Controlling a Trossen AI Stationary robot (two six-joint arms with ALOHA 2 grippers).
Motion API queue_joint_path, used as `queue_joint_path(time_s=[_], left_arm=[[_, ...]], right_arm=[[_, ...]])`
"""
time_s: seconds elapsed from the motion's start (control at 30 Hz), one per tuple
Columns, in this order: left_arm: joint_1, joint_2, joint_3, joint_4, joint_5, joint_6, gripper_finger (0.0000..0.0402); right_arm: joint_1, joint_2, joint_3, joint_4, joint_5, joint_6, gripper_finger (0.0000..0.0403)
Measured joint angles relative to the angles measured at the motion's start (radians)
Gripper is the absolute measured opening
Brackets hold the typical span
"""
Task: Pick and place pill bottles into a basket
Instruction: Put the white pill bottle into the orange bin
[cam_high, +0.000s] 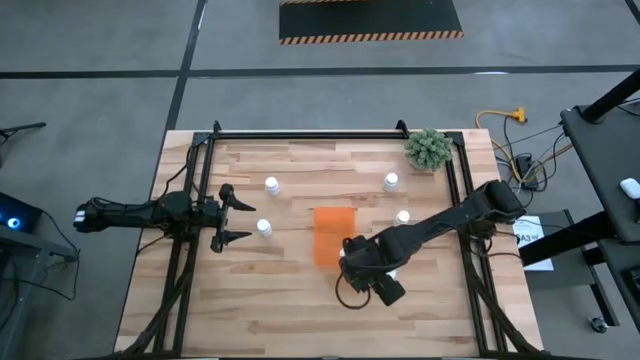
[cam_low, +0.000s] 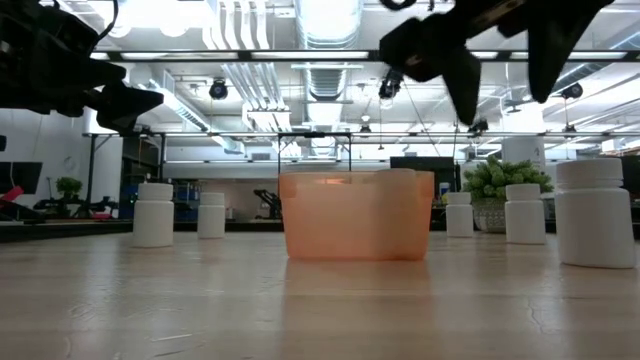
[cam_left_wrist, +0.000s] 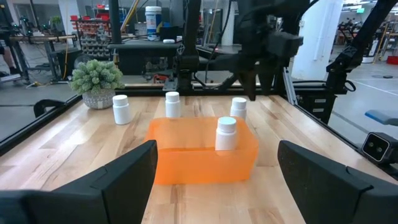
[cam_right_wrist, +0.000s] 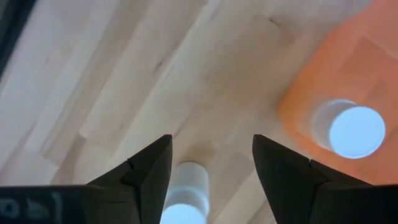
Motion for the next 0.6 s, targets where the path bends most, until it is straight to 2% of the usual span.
queue_joint_path(time_s=[0.6], left_arm=[[0.000,0.004,0.000,0.009,0.000,0.000,0.0315]], right_arm=[[0.021,-0.115,-0.129,-0.001,0.011,0.098,0.0212]])
